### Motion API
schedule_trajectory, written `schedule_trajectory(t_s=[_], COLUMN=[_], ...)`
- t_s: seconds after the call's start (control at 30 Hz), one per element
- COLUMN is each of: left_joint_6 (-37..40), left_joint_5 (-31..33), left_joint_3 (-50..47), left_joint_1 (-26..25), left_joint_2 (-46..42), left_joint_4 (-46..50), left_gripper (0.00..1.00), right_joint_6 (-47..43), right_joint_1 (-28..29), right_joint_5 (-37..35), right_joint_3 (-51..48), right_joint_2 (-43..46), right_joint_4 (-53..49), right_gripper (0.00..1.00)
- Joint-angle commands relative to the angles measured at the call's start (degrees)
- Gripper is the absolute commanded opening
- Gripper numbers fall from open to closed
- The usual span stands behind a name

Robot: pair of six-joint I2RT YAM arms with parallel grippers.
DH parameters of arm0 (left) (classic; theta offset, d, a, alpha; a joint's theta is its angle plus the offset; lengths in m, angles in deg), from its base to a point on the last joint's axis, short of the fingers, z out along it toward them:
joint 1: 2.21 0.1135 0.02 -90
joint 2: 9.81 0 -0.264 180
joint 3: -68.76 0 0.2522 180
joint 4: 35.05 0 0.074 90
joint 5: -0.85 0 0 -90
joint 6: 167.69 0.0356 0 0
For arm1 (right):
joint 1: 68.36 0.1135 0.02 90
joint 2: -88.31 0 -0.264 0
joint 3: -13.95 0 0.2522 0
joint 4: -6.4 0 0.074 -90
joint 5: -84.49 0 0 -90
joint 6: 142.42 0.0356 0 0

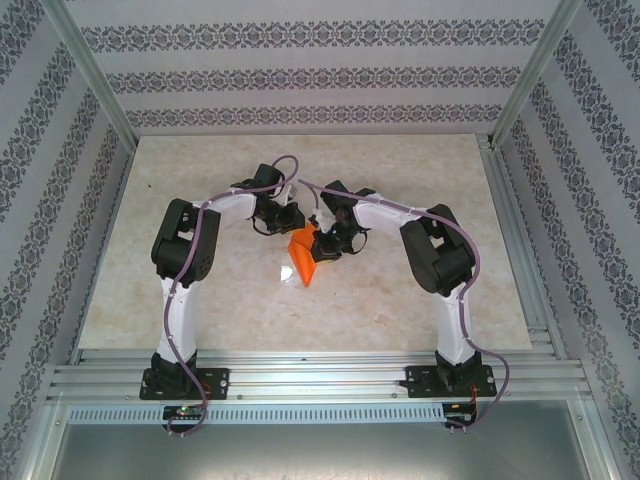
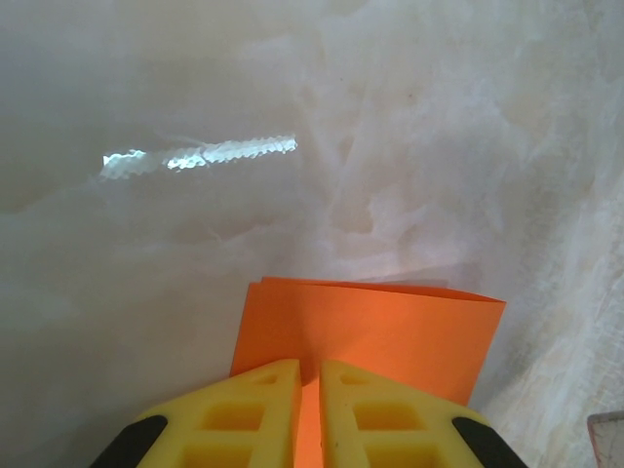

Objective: Fold a paper plane with a square sheet of paper (fold left side to right side)
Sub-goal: Third fold the triangle at the center of the table.

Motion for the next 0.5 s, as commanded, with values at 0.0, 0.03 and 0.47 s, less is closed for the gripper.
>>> schedule_trajectory(t_s=[0.0,0.03,0.47], left_joint_6=[2.0,2.0,2.0], left_joint_5=[2.7,2.8,3.0], left_joint_3=[0.9,0.9,0.9], left_joint_1=[-0.8,-0.8,-1.0], left_joint_2=[1.9,1.9,2.0], left_joint_4=[2.1,2.1,2.1], left_gripper=[0.13,0.13,0.14], right_joint_6=[0.6,0.6,1.0], right_joint_1=[-0.6,-0.6,-0.9], right_joint_5=[-1.2,-1.3,-1.4], right_joint_3=[1.8,1.7,2.0], right_joint_2=[-1.2,-1.2,-2.0], right_joint_4=[0.0,0.0,0.7], right_gripper=[0.06,0.06,0.06])
